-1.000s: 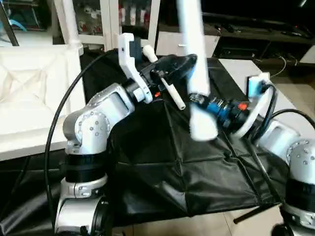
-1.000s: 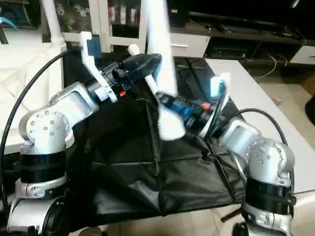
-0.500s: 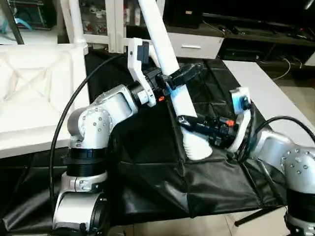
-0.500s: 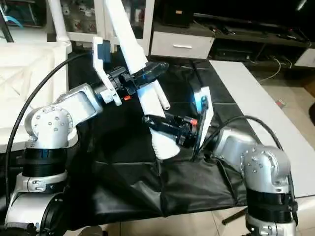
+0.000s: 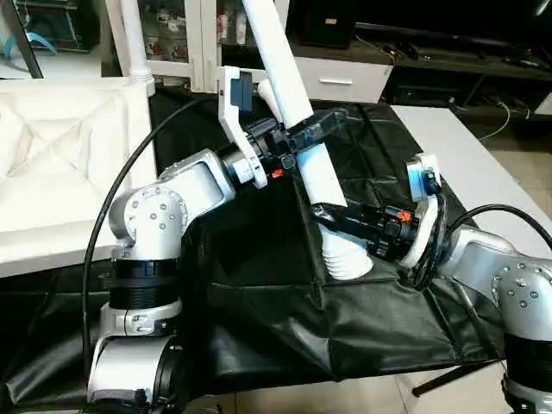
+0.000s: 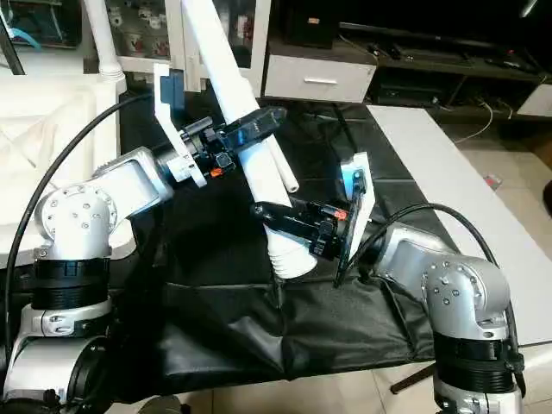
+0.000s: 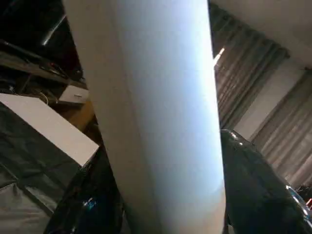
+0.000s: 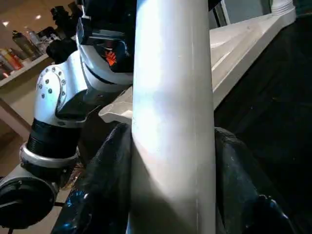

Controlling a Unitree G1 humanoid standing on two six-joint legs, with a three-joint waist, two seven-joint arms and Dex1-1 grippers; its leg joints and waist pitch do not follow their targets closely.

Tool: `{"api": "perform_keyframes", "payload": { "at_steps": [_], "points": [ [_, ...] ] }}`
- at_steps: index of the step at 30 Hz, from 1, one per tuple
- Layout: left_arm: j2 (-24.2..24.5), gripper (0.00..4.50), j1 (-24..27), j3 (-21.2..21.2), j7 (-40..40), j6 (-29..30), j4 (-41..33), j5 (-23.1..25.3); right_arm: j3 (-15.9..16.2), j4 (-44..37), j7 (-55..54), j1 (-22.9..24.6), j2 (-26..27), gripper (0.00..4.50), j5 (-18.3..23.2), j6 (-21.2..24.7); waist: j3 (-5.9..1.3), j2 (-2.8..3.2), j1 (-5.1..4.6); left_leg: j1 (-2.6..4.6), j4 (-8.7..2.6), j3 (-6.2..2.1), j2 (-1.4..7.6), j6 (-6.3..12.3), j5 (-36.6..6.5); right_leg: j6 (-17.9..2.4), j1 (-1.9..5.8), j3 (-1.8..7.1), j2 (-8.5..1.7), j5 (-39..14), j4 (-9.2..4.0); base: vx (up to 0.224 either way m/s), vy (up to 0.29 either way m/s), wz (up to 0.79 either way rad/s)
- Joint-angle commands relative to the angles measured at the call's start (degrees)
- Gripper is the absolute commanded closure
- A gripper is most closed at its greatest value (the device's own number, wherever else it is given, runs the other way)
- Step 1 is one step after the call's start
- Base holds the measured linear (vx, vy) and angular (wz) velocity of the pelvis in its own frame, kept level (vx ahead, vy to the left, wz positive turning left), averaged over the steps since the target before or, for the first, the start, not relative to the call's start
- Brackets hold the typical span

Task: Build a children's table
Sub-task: Pick table leg

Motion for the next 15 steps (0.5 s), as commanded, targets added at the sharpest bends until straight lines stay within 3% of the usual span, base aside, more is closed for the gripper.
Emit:
{"api": "perform_keyframes", "payload": {
  "at_steps": [1, 5, 8, 9, 10, 11, 12, 15],
  "points": [
    [-0.5, 2.01, -0.5, -0.6, -0.4, 1.1, -0.9, -1.7, -0.2, -0.1, -1.0, 0.3, -1.1, 2.64, -1.2, -0.9, -4.27, 1.11, -0.01, 0.73, -4.10, -1.28, 3.11, -1.89, -4.2, -10.5, 3.37, 2.88, -5.17, -2.2, -4.49, 0.000, 0.000, 0.00],
    [-0.2, 2.32, -0.6, -0.5, 0.3, 0.8, -0.4, -1.2, -0.1, 0.1, -1.3, 0.0, -1.1, 2.64, -1.4, -1.3, -4.26, 0.98, -0.06, 0.76, -4.10, -1.27, 3.15, -1.72, -4.0, -10.6, 3.39, 2.88, -5.19, -2.4, -4.43, 0.000, 0.000, 0.00],
    [-0.1, 2.40, -0.7, -0.5, 0.4, 0.3, -0.1, -1.0, 0.2, 0.2, -1.8, -0.3, -1.1, 2.64, -1.9, -1.9, -4.31, 1.18, -0.08, 0.76, -4.03, -1.25, 3.10, -1.71, -3.8, -10.6, 3.39, 2.90, -5.18, -1.9, -4.42, 0.000, 0.000, 0.00],
    [-0.1, 2.43, -0.8, -0.5, 0.5, -0.2, 0.0, -0.7, 0.7, 0.2, -2.3, -0.3, -1.2, 2.64, -3.0, -2.7, -4.31, 1.52, -0.08, 0.79, -4.06, -1.29, 3.14, -1.84, -3.9, -10.7, 3.34, 2.90, -5.20, -1.9, -4.38, 0.000, 0.000, 0.00],
    [-0.1, 2.46, -0.8, -0.6, 0.6, -0.3, 0.0, -0.7, 0.8, 0.2, -2.4, -0.2, -1.2, 2.64, -3.3, -3.0, -4.27, 1.26, -0.19, 0.78, -4.07, -1.23, 3.08, -1.89, -4.1, -10.5, 3.35, 2.89, -5.08, -1.9, -4.48, 0.000, 0.000, 0.00],
    [-0.1, 2.46, -0.8, -0.5, 0.7, -0.9, 0.3, -0.2, 1.1, 0.3, -3.0, -0.1, -1.1, 2.64, -4.1, -3.8, -4.33, 1.60, -0.23, 0.81, -4.02, -1.27, 3.10, -1.98, -4.3, -10.5, 3.34, 2.91, -5.11, -1.7, -4.51, 0.000, 0.000, 0.00],
    [-0.1, 2.49, -0.9, -0.5, 1.0, -1.1, 0.5, 0.1, 1.2, 0.4, -3.1, 0.0, -1.0, 2.29, -4.1, -4.0, -4.31, 2.00, -0.20, 0.79, -4.07, -1.34, 3.12, -2.17, -4.6, -10.6, 3.38, 2.91, -5.16, -1.7, -4.41, 0.000, 0.000, 0.00],
    [1.6, 2.51, -2.1, -3.7, 2.4, -2.6, 1.7, 5.4, -0.2, 0.6, -4.5, -0.3, 0.3, 1.91, -3.6, -5.2, -4.29, 1.78, -0.24, 0.79, -4.17, -1.37, 3.09, -1.86, -4.9, -10.3, 3.43, 2.88, -5.10, -2.5, -4.56, 0.000, 0.000, 0.00]
  ]
}}
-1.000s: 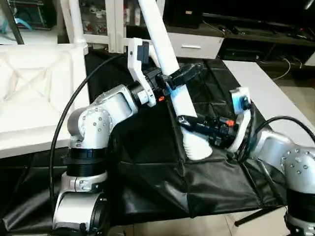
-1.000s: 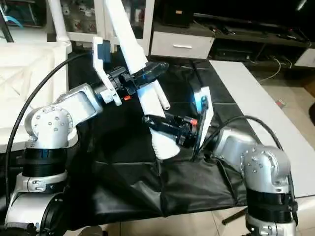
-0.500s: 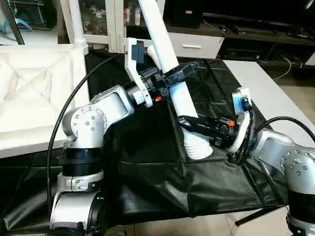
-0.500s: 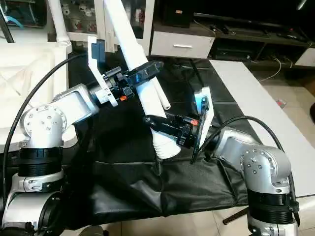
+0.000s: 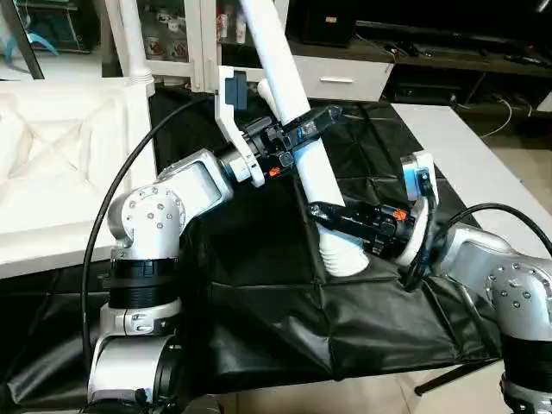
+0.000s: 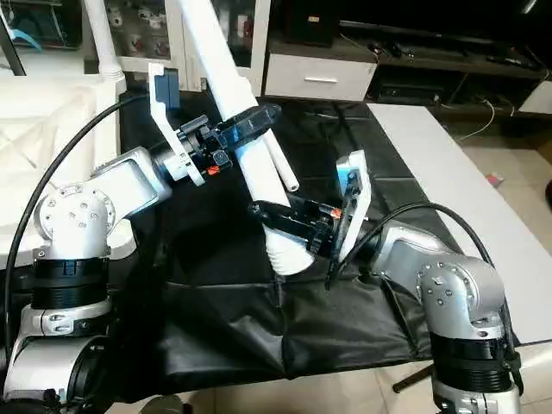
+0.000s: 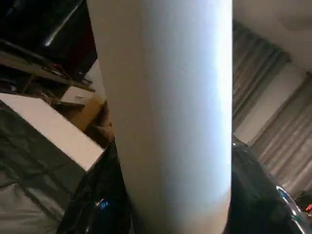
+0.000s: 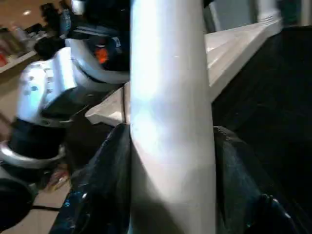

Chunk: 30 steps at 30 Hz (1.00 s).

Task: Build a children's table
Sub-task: Pick table leg

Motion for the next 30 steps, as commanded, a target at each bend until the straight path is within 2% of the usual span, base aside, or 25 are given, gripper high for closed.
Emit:
{"api": "perform_keyframes", "payload": {
  "at_steps": [1, 4, 5, 6, 7, 9, 11, 13, 15, 17, 20, 21, 25, 26, 30],
  "points": [
    [0.6, 2.51, -1.6, -3.2, 1.7, -1.0, 0.3, 4.2, -1.9, 0.2, -2.4, -0.3, 0.0, 1.91, -0.7, -1.2, -4.36, 1.03, -0.08, 0.81, -4.16, -1.33, 3.10, -1.82, -4.5, -10.1, 3.36, 2.90, -5.13, -2.9, -4.53, 0.000, 0.000, 0.00],
    [0.9, 2.53, -2.9, -3.2, 1.9, -1.7, 0.3, 4.5, -1.2, 0.6, -3.0, -1.3, -0.4, 1.61, -2.9, -3.3, -4.37, 1.05, -0.09, 0.73, -4.14, -1.33, 3.11, -1.96, -4.3, -9.9, 3.40, 2.88, -5.16, -3.1, -4.47, 0.000, 0.000, 0.00],
    [1.0, 2.60, -2.9, -3.4, 1.9, -1.7, 0.2, 4.6, -1.0, 0.7, -3.0, -1.5, -0.5, 1.47, -3.3, -3.5, -4.41, 1.15, -0.10, 0.77, -4.09, -1.32, 3.12, -2.04, -4.3, -9.9, 3.33, 2.88, -5.17, -3.0, -4.44, 0.000, 0.000, 0.00],
    [1.8, 2.60, -2.9, -4.4, 1.5, -1.8, -0.3, 5.3, 0.1, 0.7, -3.2, -2.0, -1.2, 1.47, -5.2, -4.8, -4.40, 1.50, -0.25, 0.64, -4.12, -1.39, 3.06, -2.24, -4.2, -9.9, 3.42, 2.89, -5.16, -2.8, -4.35, 0.000, 0.000, 0.00],
    [2.1, 2.64, -2.8, -5.0, 1.3, -1.8, -0.5, 5.6, 0.6, 0.7, -3.3, -2.2, -1.5, 1.30, -6.1, -5.4, -4.39, 1.27, -0.38, 0.68, -4.09, -1.28, 3.03, -2.34, -4.1, -9.6, 3.37, 2.90, -5.05, -2.7, -4.43, 0.000, 0.000, 0.00],
    [2.8, 2.64, -2.7, -6.3, 0.4, -2.2, -0.5, 6.4, 2.5, 1.0, -3.8, -2.6, -2.5, 1.09, -9.1, -7.2, -4.39, 1.42, -0.53, 0.65, -4.05, -1.28, 2.95, -2.14, -3.8, -9.5, 3.40, 2.91, -5.00, -2.6, -4.41, 0.000, 0.000, 0.00],
    [3.2, 2.65, -2.9, -7.5, -0.4, -2.8, -0.5, 7.2, 3.4, 1.2, -4.0, -2.9, -2.8, 1.04, -10.0, -7.8, -4.45, 1.37, -0.66, 0.60, -4.01, -1.19, 2.92, -1.66, -3.3, -9.7, 3.47, 2.97, -4.99, -2.1, -4.31, 0.000, 0.000, 0.00],
    [3.3, 2.66, -3.1, -8.2, -0.9, -3.3, -0.6, 8.0, 4.2, 1.3, -3.6, -3.1, -3.4, 1.04, -10.1, -7.6, -4.43, 1.04, -0.76, 0.57, -3.98, -1.14, 2.94, -1.23, -3.1, -10.1, 3.44, 2.94, -4.98, -2.0, -4.29, 0.000, 0.000, 0.00],
    [3.4, 2.66, -3.3, -8.9, -1.1, -3.6, -0.7, 8.5, 5.7, 1.5, -2.4, -3.5, -4.8, 1.04, -10.8, -6.8, -4.47, 1.22, -0.78, 0.71, -3.90, -1.12, 3.03, -0.89, -3.0, -10.3, 3.39, 2.98, -5.03, -2.4, -4.31, 0.000, 0.000, 0.00],
    [3.3, 2.66, -3.3, -9.1, -1.1, -3.6, -0.9, 8.4, 6.6, 1.6, -1.5, -3.8, -5.7, 1.04, -11.2, -6.3, -4.44, 1.01, -0.83, 0.63, -3.88, -1.08, 3.02, -0.80, -3.1, -10.5, 3.43, 2.98, -5.03, -2.3, -4.31, 0.000, 0.000, 0.00],
    [3.6, 2.66, -3.4, -9.7, -1.7, -3.6, -1.0, 8.6, 7.3, 1.8, -0.2, -4.1, -6.4, 1.04, -11.2, -5.7, -4.42, 1.01, -0.84, 0.54, -3.84, -1.04, 2.96, -0.32, -3.2, -10.7, 3.44, 3.00, -5.07, -2.6, -4.32, 0.000, 0.000, 0.00],
    [3.8, 2.66, -3.2, -10.4, -2.2, -3.9, -1.3, 8.8, 8.2, 2.0, 1.4, -4.6, -7.4, 1.04, -11.0, -4.5, -4.42, 0.60, -0.88, 0.54, -3.82, -1.02, 2.96, -0.14, -3.1, -10.7, 3.52, 2.96, -5.06, -3.1, -4.33, 0.000, 0.000, 0.00],
    [3.9, 2.66, -2.9, -11.1, -3.0, -4.1, -1.7, 8.9, 10.1, 3.3, 3.1, -5.6, -9.1, 1.04, -11.2, -3.0, -4.42, 0.73, -1.02, 0.52, -3.73, -1.06, 3.01, 0.34, -2.2, -10.9, 3.44, 2.96, -5.06, -2.8, -4.21, 0.000, 0.000, 0.00],
    [3.9, 2.66, -2.9, -11.1, -3.0, -4.1, -1.7, 8.9, 10.1, 3.3, 3.1, -5.6, -9.1, 1.04, -11.2, -3.0, -4.39, 0.50, -1.04, 0.47, -3.71, -1.01, 2.99, 0.42, -2.1, -10.9, 3.45, 2.98, -5.11, -3.0, -4.23, 0.000, 0.000, 0.00],
    [4.4, 2.66, -2.6, -12.2, -4.1, -4.3, -2.6, 9.1, 11.0, 5.3, 4.0, -7.2, -9.2, 1.04, -11.2, -2.0, -4.50, 0.44, -1.08, 0.53, -3.64, -0.98, 3.02, 0.64, -1.6, -11.4, 3.42, 2.93, -5.13, -3.2, -4.14, 0.000, 0.000, 0.00]
  ]
}}
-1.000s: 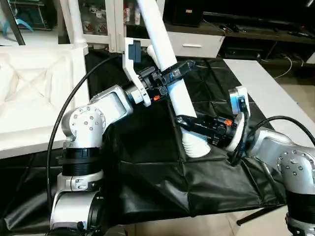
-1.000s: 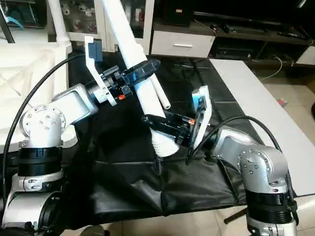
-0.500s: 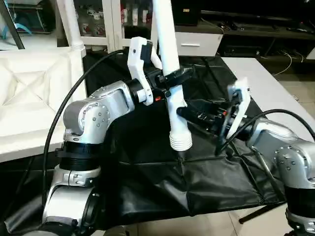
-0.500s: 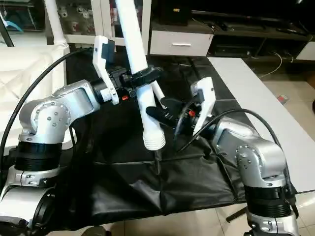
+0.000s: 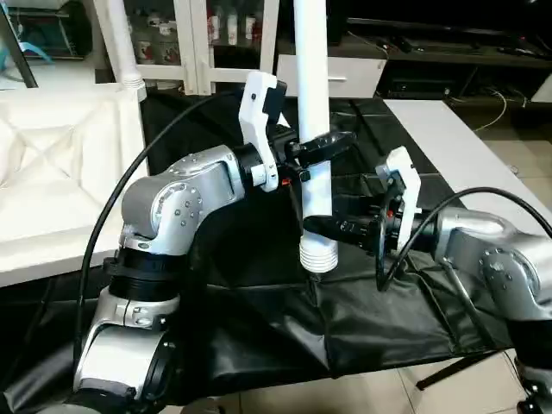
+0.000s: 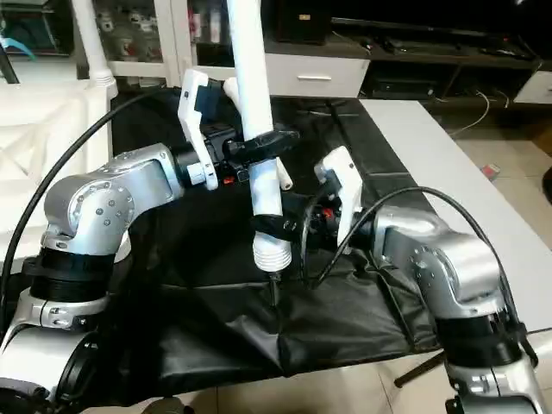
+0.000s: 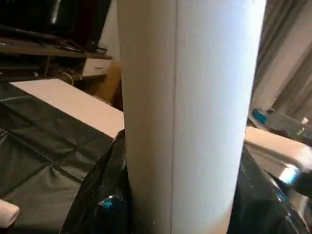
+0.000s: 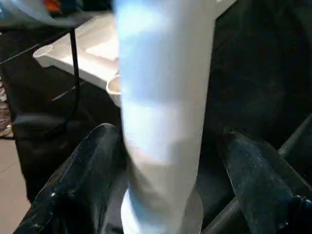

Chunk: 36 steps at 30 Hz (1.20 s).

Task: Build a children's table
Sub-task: Pick table leg

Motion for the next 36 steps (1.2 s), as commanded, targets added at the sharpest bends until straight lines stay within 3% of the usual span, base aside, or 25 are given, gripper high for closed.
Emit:
{"api": "perform_keyframes", "payload": {
  "at_steps": [1, 21, 36],
  "points": [
    [0.1, 2.66, -0.8, -1.2, -1.0, -0.9, -2.1, 0.5, 0.5, 0.8, 0.9, -1.3, -0.7, 1.04, -0.5, 1.1, -4.37, -0.35, 0.08, 0.56, -3.61, -0.95, 3.06, 0.63, -1.4, -11.6, 3.44, 2.95, -5.09, -2.6, -4.11, 0.000, 0.000, 0.00],
    [1.2, 2.66, 0.7, -3.9, -3.7, -1.0, -4.4, 1.0, 4.8, 4.6, 3.9, -4.5, -1.3, 1.04, -3.0, 0.3, -4.31, -0.93, 0.25, 0.53, -3.62, -0.87, 3.00, 0.19, -1.6, -10.6, 3.37, 2.92, -5.18, -4.5, -4.18, 0.000, 0.000, 0.00],
    [2.0, 2.66, 0.6, -5.1, -5.0, -1.5, -4.5, 1.3, 6.4, 4.9, 6.3, -4.4, -2.2, 2.27, -4.4, -0.8, -4.36, -0.86, 0.34, 0.57, -3.59, -0.89, 3.02, 0.21, -1.7, -10.8, 3.34, 2.90, -5.18, -4.2, -4.10, 0.000, 0.000, 0.00]
  ]
}}
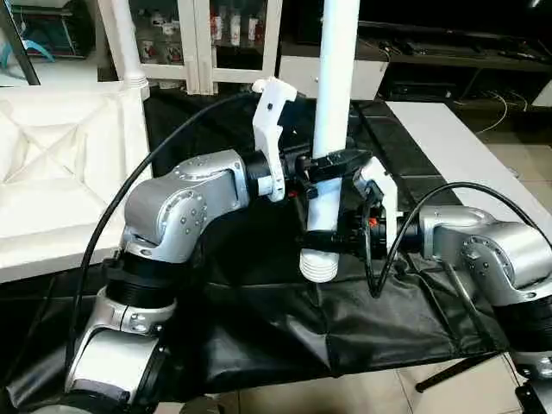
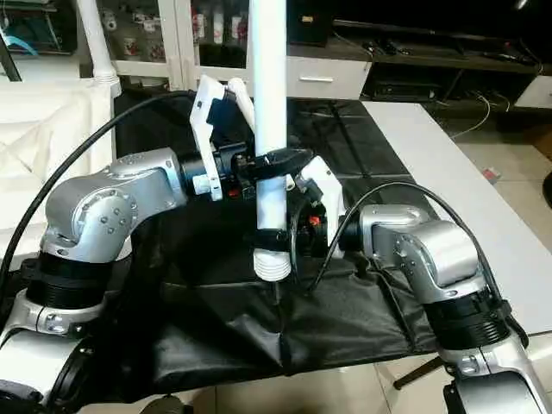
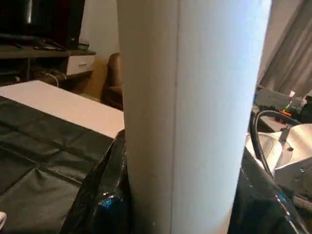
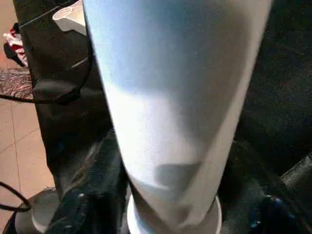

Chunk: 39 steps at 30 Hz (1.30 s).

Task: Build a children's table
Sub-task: Pick table leg

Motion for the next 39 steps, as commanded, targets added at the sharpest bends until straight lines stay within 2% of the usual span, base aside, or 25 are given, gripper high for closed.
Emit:
{"api": "perform_keyframes", "payload": {
  "at_steps": [1, 5, 12, 13, 14, 15, 17, 18, 24, 26, 29, 31, 32, 33, 34, 35, 36, 37, 38, 39],
  "points": [
    [0.0, 2.66, -0.2, -0.6, -1.2, -0.7, -1.8, 0.3, -0.2, 0.6, -0.2, -0.9, -0.9, 2.37, -1.0, -0.6, -4.39, -0.44, 0.23, 0.54, -3.58, -0.90, 3.00, -0.01, -1.8, -10.7, 3.39, 2.90, -5.20, -4.3, -4.11, 0.000, 0.000, 0.00],
    [0.3, 2.66, -0.1, -0.5, -1.3, -0.7, -1.9, 0.5, -0.2, 0.5, -0.5, -0.7, -0.4, 2.56, -1.2, -1.0, -4.42, -0.35, 0.24, 0.59, -3.57, -0.89, 3.00, 0.14, -1.5, -11.0, 3.36, 2.90, -5.13, -3.6, -4.03, 0.000, 0.000, 0.00],
    [0.3, 2.66, -0.2, 0.5, 0.4, 0.5, -1.0, 0.3, -0.8, 0.8, -0.8, -0.7, 0.0, 2.59, -1.6, -1.7, -4.48, -0.15, 0.19, 0.61, -3.55, -0.91, 3.02, -0.07, -1.6, -11.4, 3.40, 2.88, -5.12, -2.8, -3.92, 0.000, 0.000, 0.00],
    [0.4, 2.31, -0.2, 0.5, 0.7, 0.6, -1.0, 0.4, -0.8, 0.8, -0.9, -0.7, -0.1, 2.59, -1.6, -1.8, -4.49, -0.21, 0.19, 0.58, -3.54, -0.92, 2.99, -0.04, -1.6, -11.5, 3.45, 2.88, -5.12, -2.5, -3.91, 0.000, 0.000, 0.00],
    [0.6, 2.31, -0.2, 0.7, 0.6, 0.8, -1.0, 0.3, -1.0, 0.8, -1.0, -0.6, 0.0, 2.59, -1.6, -1.8, -4.47, -0.09, 0.20, 0.63, -3.55, -0.93, 3.02, 0.00, -1.7, -11.5, 3.41, 2.88, -5.11, -2.6, -3.91, 0.000, 0.000, 0.00],
    [0.7, 1.96, -0.3, 0.9, 0.5, 1.0, -0.9, 0.1, -1.1, 0.8, -1.2, -0.6, 0.0, 2.59, -1.5, -1.8, -4.47, -0.11, 0.18, 0.61, -3.55, -0.93, 3.00, -0.01, -1.8, -11.5, 3.42, 2.89, -5.11, -2.6, -3.95, 0.000, 0.000, 0.00],
    [0.6, 1.91, -0.3, 1.8, 0.7, 0.9, -0.6, -0.1, -1.3, 0.8, -1.3, -0.5, 0.0, 2.60, -1.5, -1.8, -4.47, -0.12, 0.18, 0.65, -3.57, -0.93, 3.00, -0.19, -2.0, -11.4, 3.43, 2.89, -5.14, -3.2, -4.02, 0.000, 0.000, 0.00],
    [0.3, 1.70, -0.4, 3.2, 1.5, 0.5, -0.1, -0.4, -1.5, 0.9, -1.5, -0.5, 0.1, 2.60, -1.6, -2.0, -4.47, -0.09, 0.15, 0.64, -3.56, -0.92, 2.98, -0.28, -2.1, -11.6, 3.42, 2.87, -5.11, -3.0, -4.02, 0.000, 0.000, 0.00],
    [0.9, 1.32, 0.2, 5.6, 1.9, -0.6, -0.1, -0.9, -3.2, 1.5, -3.5, -0.2, 1.1, 2.61, -1.9, -2.5, -4.51, -0.27, 0.19, 0.59, -3.51, -0.87, 2.91, -0.14, -1.7, -11.7, 3.42, 2.85, -5.09, -2.8, -3.92, 0.000, 0.000, 0.00],
    [1.5, 1.00, 0.8, 5.5, 1.7, -2.1, -0.1, 0.0, -4.0, 1.9, -4.6, -0.1, 1.6, 2.61, -1.9, -2.6, -4.48, -0.24, 0.19, 0.64, -3.57, -0.88, 2.94, -0.04, -1.8, -11.3, 3.32, 2.86, -5.09, -3.3, -3.97, 0.000, 0.000, 0.00],
    [1.6, 0.96, 3.0, 7.8, 2.4, -6.2, -0.5, 1.4, -6.5, 3.7, -10.4, 0.0, 3.7, 2.61, -3.6, -4.9, -4.57, 0.48, -0.05, 0.66, -3.65, -0.94, 2.98, -1.12, -2.3, -11.1, 3.21, 2.85, -5.03, -2.8, -4.04, 0.000, 0.000, 0.00],
    [3.2, 0.96, 6.3, 6.7, 6.0, -11.6, -0.8, 7.6, -8.5, 5.8, -17.9, 0.5, 5.4, 2.61, -7.5, -9.3, -4.60, 1.42, -0.25, 0.71, -3.77, -1.08, 3.00, -2.16, -3.2, -10.9, 3.20, 2.81, -4.91, -2.2, -3.96, 0.000, 0.000, 0.00],
    [3.9, 0.96, 7.7, 5.9, 7.8, -13.6, -0.8, 10.3, -9.2, 6.3, -20.8, 0.8, 5.9, 2.61, -9.2, -11.1, -4.59, 1.53, -0.22, 0.84, -3.86, -1.17, 3.15, -2.49, -3.6, -10.5, 3.04, 2.80, -4.94, -2.3, -4.16, 0.000, 0.000, 0.00],
    [4.0, 0.96, 8.7, 5.9, 10.1, -15.1, -0.2, 12.4, -10.0, 6.5, -23.4, 1.4, 6.7, 2.61, -10.6, -13.0, -4.60, 1.08, -0.56, 0.84, -3.89, -1.03, 2.88, -2.96, -4.2, -9.7, 3.24, 2.78, -4.68, -2.7, -4.17, 0.000, 0.000, 0.00],
    [4.2, 0.96, 10.8, 5.6, 14.3, -19.3, 1.0, 16.5, -10.7, 6.0, -26.8, 3.1, 7.8, 2.61, -12.9, -17.8, -4.64, 1.58, -0.51, 0.87, -3.93, -1.05, 2.98, -3.29, -4.5, -9.1, 3.14, 2.89, -4.77, -2.7, -4.27, 0.000, 0.000, 0.00],
    [4.6, 0.96, 14.0, 5.0, 20.6, -25.1, 3.1, 22.3, -11.2, 4.3, -29.9, 6.4, 9.3, 2.61, -15.5, -23.6, -4.54, 1.73, -0.24, 0.85, -3.99, -1.14, 3.12, -3.42, -5.7, -8.2, 2.96, 2.88, -4.91, -3.5, -4.63, 0.000, 0.000, 0.00],
    [4.6, 0.96, 15.1, 4.9, 22.5, -27.2, 3.8, 24.0, -11.2, 3.5, -30.8, 7.6, 9.9, 2.61, -16.1, -24.9, -4.56, 1.46, -0.54, 0.71, -4.09, -1.18, 2.87, -3.40, -6.7, -6.9, 3.31, 2.85, -4.72, -4.1, -4.53, 0.000, 0.000, 0.00],
    [4.5, 0.96, 17.1, 4.9, 25.3, -30.4, 4.8, 26.6, -11.5, 2.1, -32.4, 9.7, 11.3, 2.61, -16.7, -26.4, -4.79, 1.57, -0.28, 0.67, -4.12, -1.39, 2.90, -3.03, -6.0, -6.1, 3.45, 2.81, -4.70, -3.7, -4.62, 0.000, 0.000, 0.00],
    [4.1, 0.96, 19.3, 5.3, 27.7, -33.3, 5.3, 28.4, -12.8, 0.7, -34.5, 11.9, 13.7, 2.61, -16.1, -26.5, -4.81, 1.95, -0.41, 0.67, -4.07, -1.23, 2.87, -2.78, -6.1, -5.8, 3.32, 2.98, -4.82, -3.0, -4.50, 0.000, 0.000, 0.00],
    [4.1, 0.96, 19.3, 5.3, 27.7, -33.3, 5.3, 28.4, -12.8, 0.7, -34.5, 11.9, 13.7, 2.61, -16.1, -26.5, -4.83, 1.70, -0.44, 0.33, -4.04, -1.03, 2.61, -0.82, -5.8, -6.2, 3.57, 3.41, -5.57, -2.6, -4.65, 0.000, 0.000, 0.00]
  ]
}}
